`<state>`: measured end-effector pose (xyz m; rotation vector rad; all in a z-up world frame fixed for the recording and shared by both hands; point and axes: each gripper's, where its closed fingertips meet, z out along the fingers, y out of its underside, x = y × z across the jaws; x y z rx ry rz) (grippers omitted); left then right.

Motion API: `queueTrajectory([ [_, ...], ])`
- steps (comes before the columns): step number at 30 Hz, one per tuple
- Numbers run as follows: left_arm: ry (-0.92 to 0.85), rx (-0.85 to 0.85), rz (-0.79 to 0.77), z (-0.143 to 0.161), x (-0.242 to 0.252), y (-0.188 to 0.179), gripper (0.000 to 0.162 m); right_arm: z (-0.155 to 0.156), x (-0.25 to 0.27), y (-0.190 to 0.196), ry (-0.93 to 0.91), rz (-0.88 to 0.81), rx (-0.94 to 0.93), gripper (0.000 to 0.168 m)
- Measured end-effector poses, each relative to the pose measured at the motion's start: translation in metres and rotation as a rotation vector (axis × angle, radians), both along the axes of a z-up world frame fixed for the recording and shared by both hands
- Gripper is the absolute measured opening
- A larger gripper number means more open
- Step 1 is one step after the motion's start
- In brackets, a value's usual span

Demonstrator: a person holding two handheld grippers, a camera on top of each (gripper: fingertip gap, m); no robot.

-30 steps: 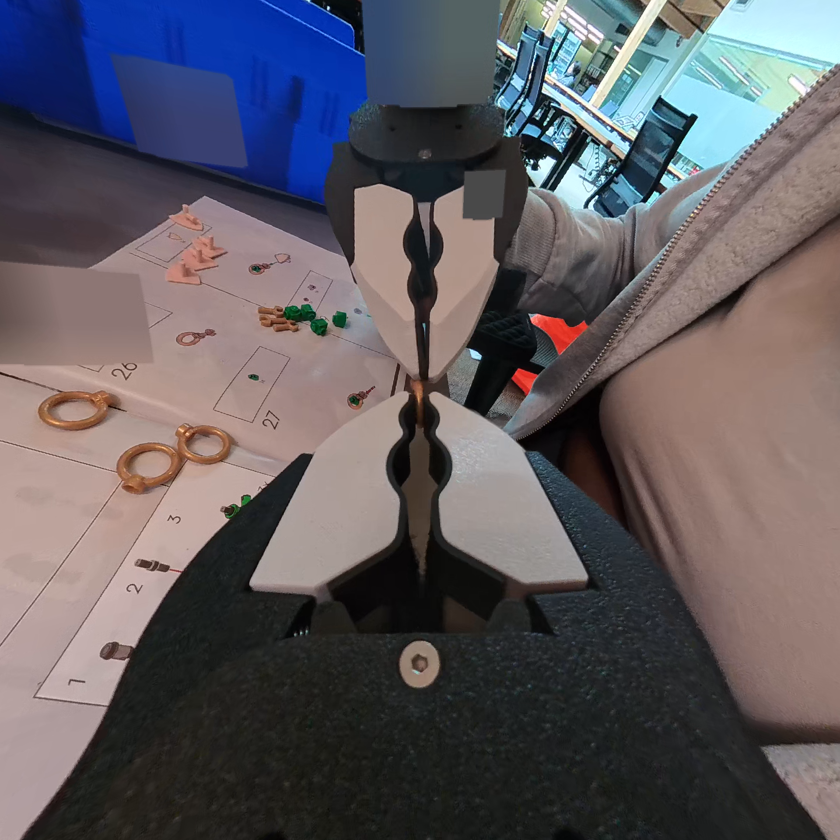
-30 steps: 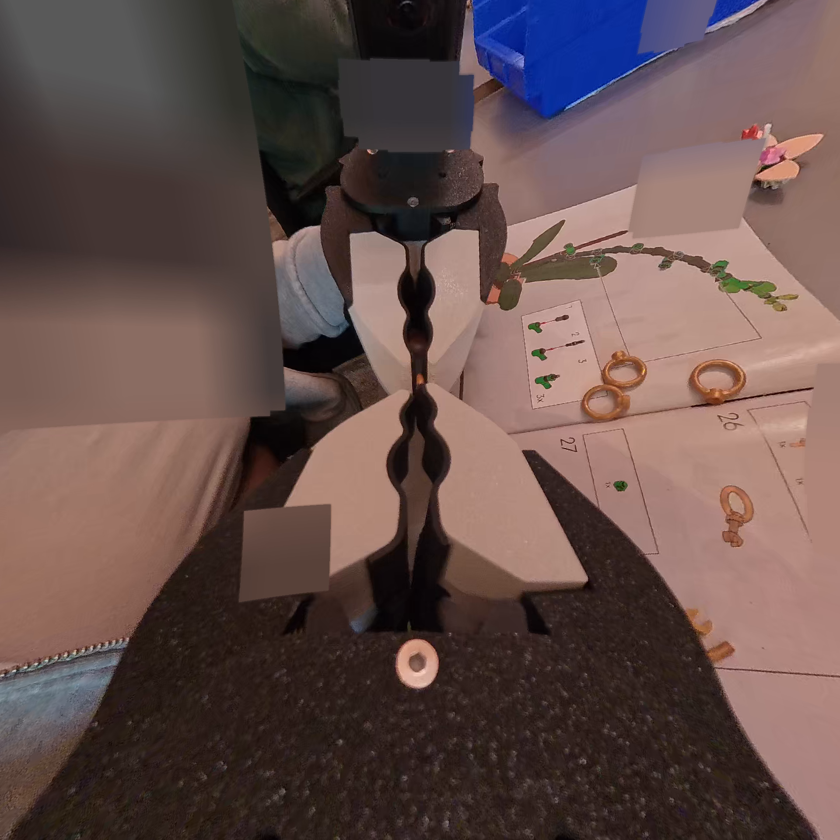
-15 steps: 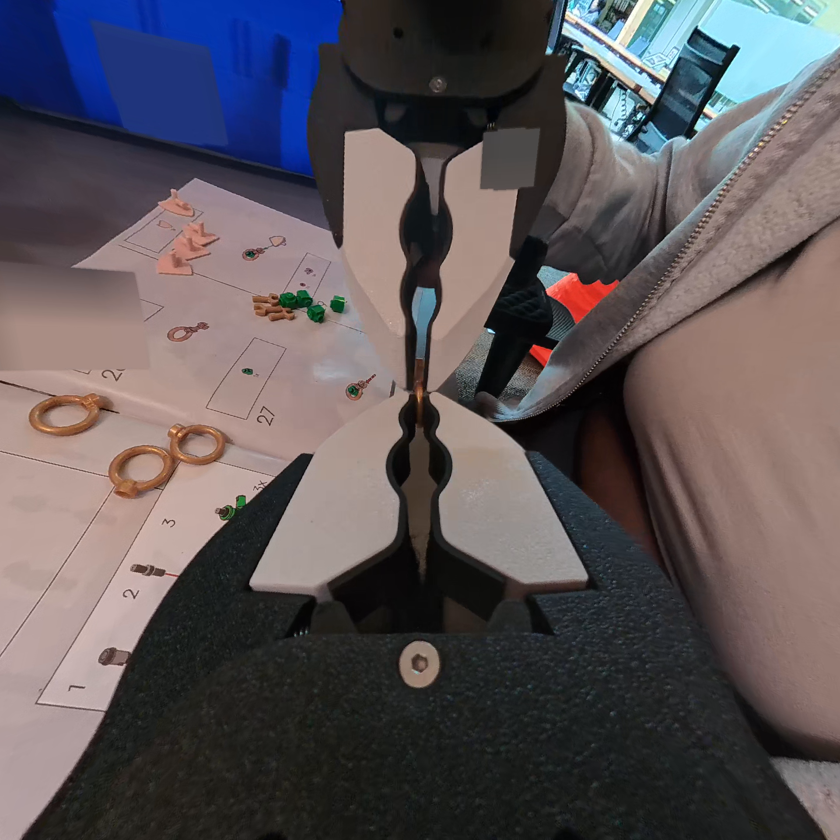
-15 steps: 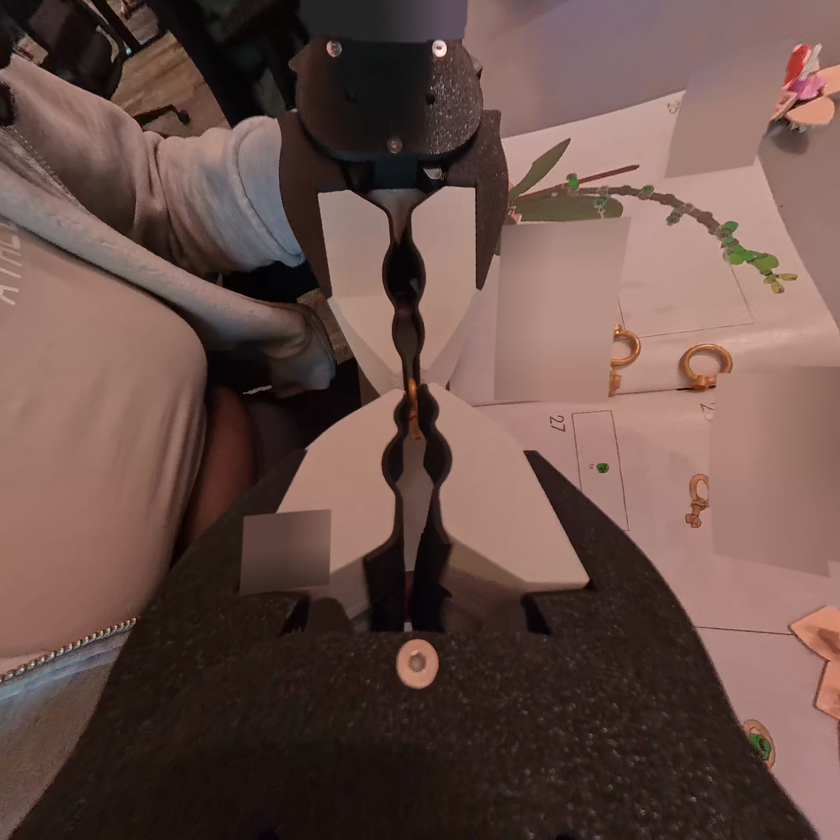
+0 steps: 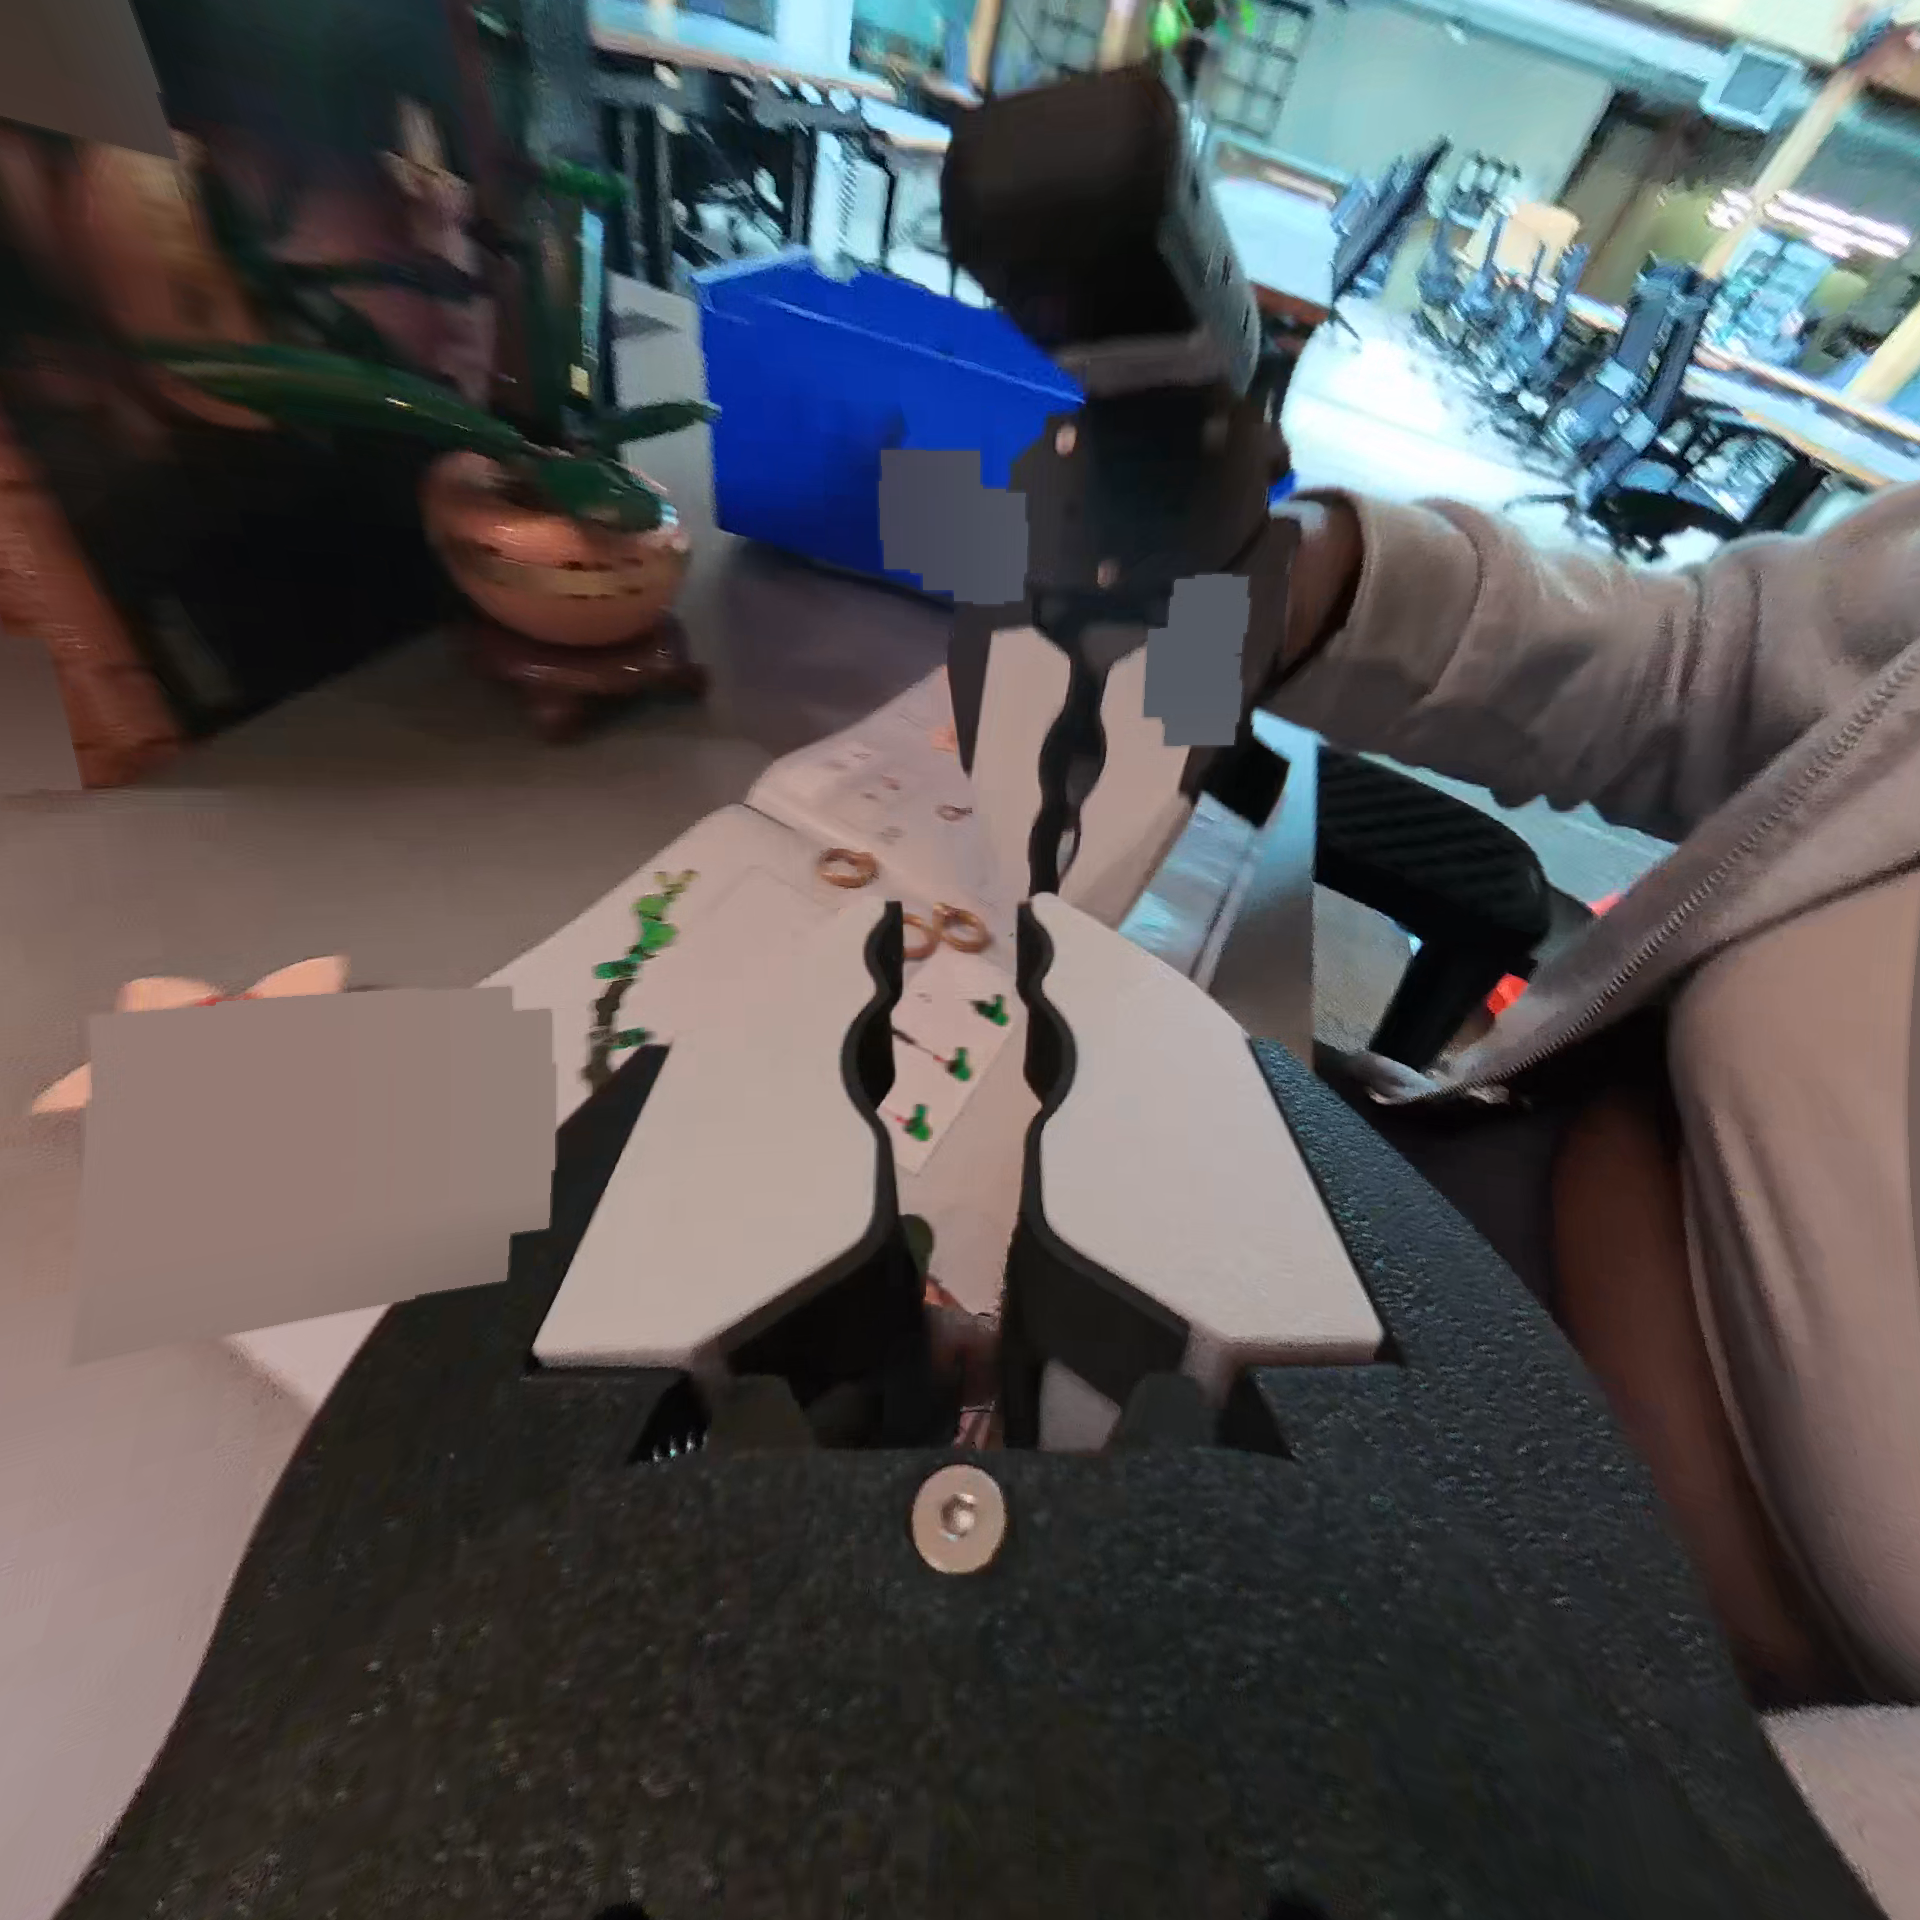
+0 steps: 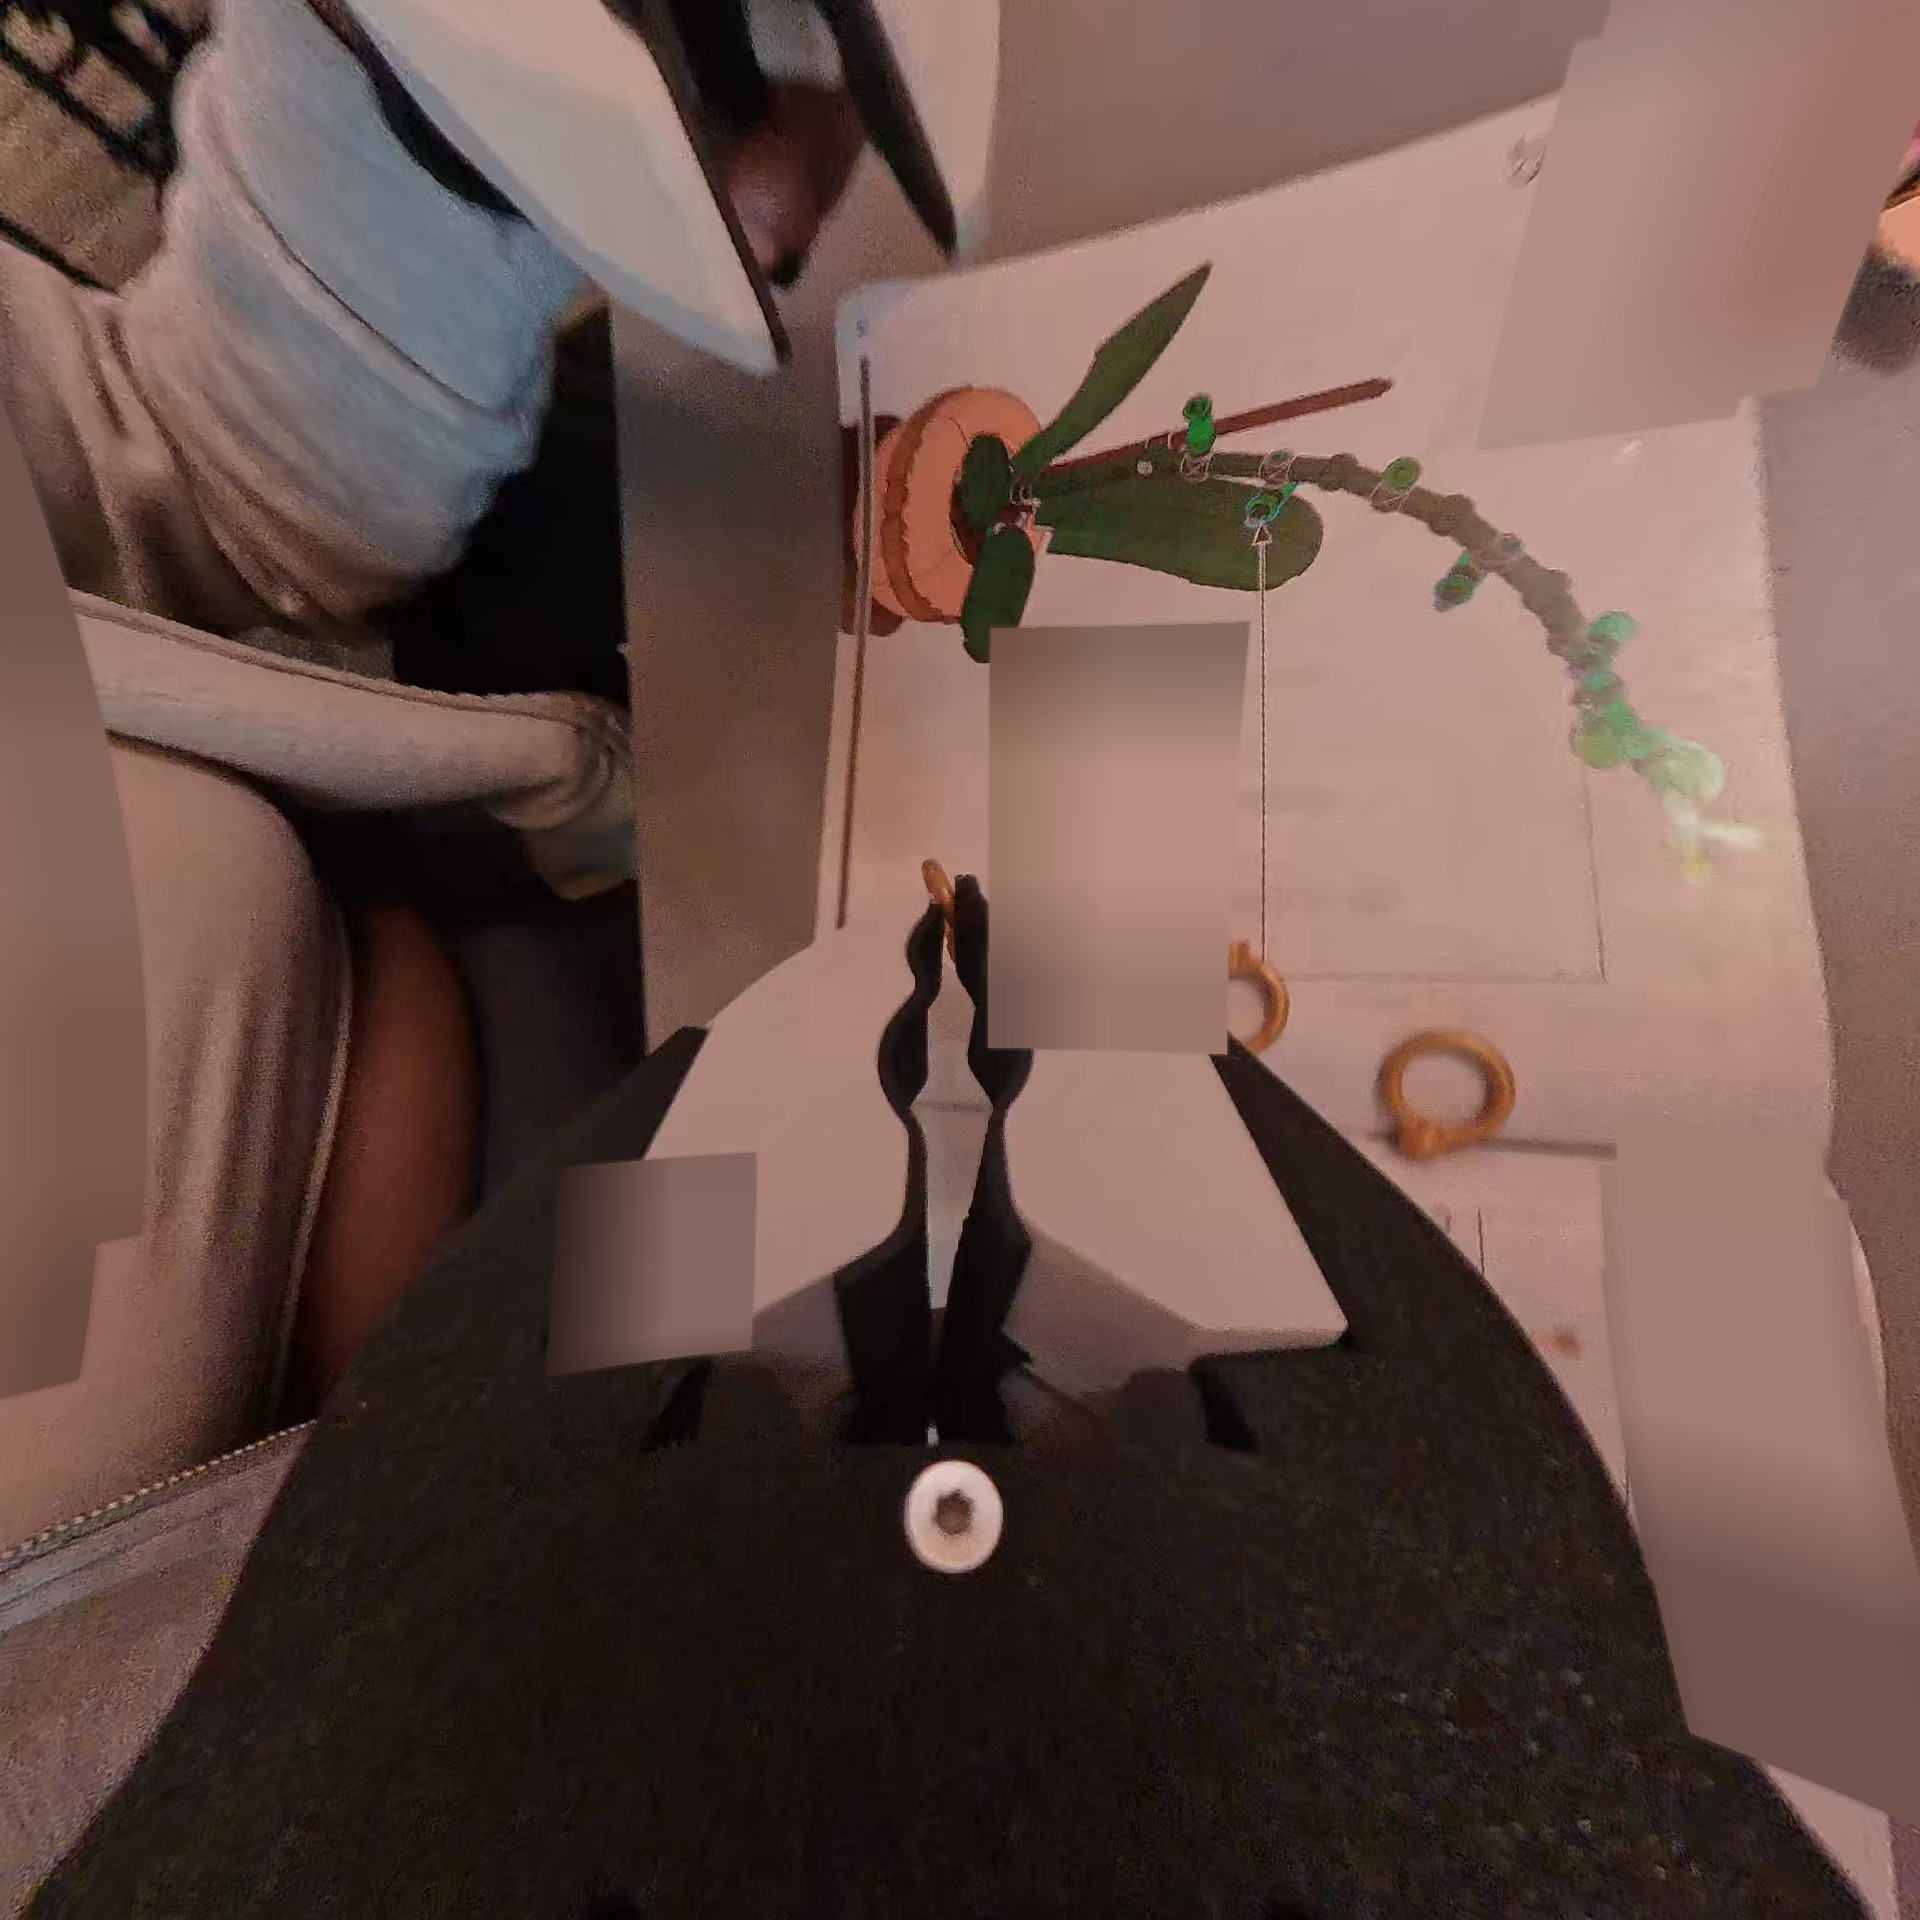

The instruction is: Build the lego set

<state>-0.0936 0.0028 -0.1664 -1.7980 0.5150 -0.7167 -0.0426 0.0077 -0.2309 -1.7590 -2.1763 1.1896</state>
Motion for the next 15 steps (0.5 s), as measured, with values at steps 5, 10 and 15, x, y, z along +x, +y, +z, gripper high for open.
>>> queueTrajectory([
  [5, 0.018, -0.029, 0.028, -0.017, -0.003, 0.006, 0.019, -0.025, -0.015, 0.007, -0.127, 0.045, 0.053, 0.013],
  [10, 0.02, -0.032, 0.06, -0.023, -0.005, 0.011, 0.019, 0.004, -0.01, 0.027, 0.016, -0.015, 0.048, 0.017],
  [15, 0.04, -0.013, 0.093, -0.023, -0.011, 0.015, 0.018, 0.0, 0.006, 0.079, -0.023, -0.04, 0.286, 0.018],
])
